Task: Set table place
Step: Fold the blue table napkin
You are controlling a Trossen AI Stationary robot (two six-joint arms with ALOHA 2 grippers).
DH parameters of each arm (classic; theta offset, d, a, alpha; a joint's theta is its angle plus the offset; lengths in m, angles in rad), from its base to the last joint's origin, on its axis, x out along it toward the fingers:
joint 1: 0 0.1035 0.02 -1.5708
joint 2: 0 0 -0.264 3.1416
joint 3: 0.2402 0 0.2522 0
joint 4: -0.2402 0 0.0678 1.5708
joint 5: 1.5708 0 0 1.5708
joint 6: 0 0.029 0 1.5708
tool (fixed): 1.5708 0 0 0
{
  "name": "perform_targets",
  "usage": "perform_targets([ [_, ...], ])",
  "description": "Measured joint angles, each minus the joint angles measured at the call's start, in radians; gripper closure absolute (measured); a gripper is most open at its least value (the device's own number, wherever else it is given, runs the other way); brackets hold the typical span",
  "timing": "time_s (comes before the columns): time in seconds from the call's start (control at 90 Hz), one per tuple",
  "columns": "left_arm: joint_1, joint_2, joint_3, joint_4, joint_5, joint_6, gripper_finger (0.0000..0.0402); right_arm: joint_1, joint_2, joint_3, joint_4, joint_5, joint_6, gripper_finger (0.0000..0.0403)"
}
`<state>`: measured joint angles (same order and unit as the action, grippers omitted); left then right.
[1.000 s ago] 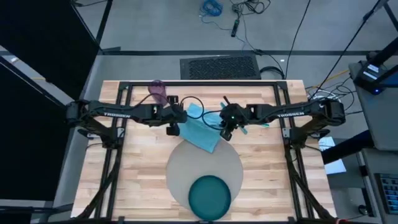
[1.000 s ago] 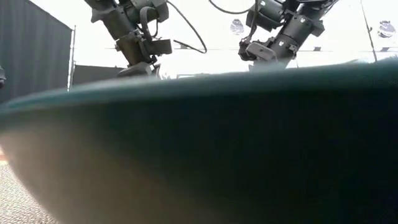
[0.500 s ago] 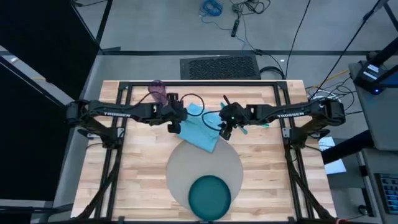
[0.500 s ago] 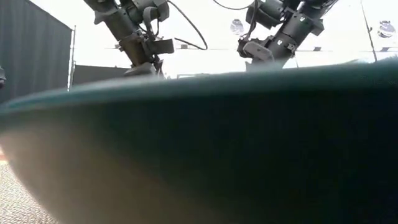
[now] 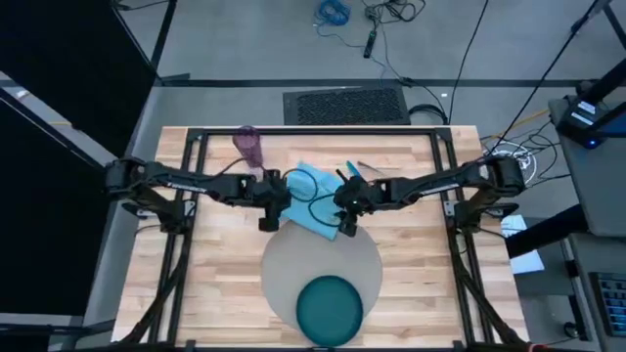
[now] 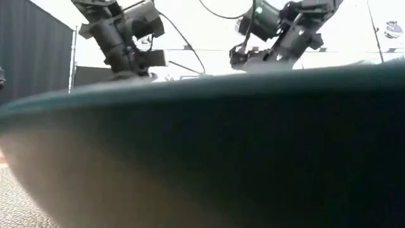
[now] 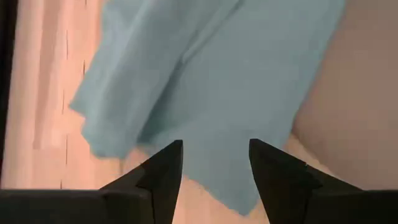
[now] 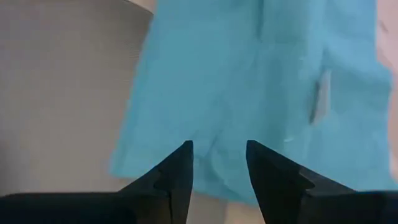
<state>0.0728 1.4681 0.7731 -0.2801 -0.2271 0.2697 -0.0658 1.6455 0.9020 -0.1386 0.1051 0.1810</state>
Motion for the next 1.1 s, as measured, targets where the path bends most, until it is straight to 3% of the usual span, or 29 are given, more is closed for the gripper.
perform_targets([
  [0.078,-0.003,0.000,-0.035,0.044,-0.042,-0.001,0.0230,-0.007,0.011,0.000,0.032,-0.001,-0.015,0.0270],
  [0.322,-0.002,0.031,-0.067,0.138,-0.047,-0.027,0.0230,-0.025,0.038,0.001,0.049,-0.005,-0.017,0.0270],
  [0.667,-0.010,0.166,-0.068,0.184,-0.036,-0.030,0.0230,-0.024,0.059,0.003,0.064,-0.008,-0.015,0.0270],
  [1.1,-0.021,0.174,-0.066,0.189,-0.037,-0.048,0.0231,-0.017,0.139,0.001,0.066,-0.048,0.003,0.0270],
])
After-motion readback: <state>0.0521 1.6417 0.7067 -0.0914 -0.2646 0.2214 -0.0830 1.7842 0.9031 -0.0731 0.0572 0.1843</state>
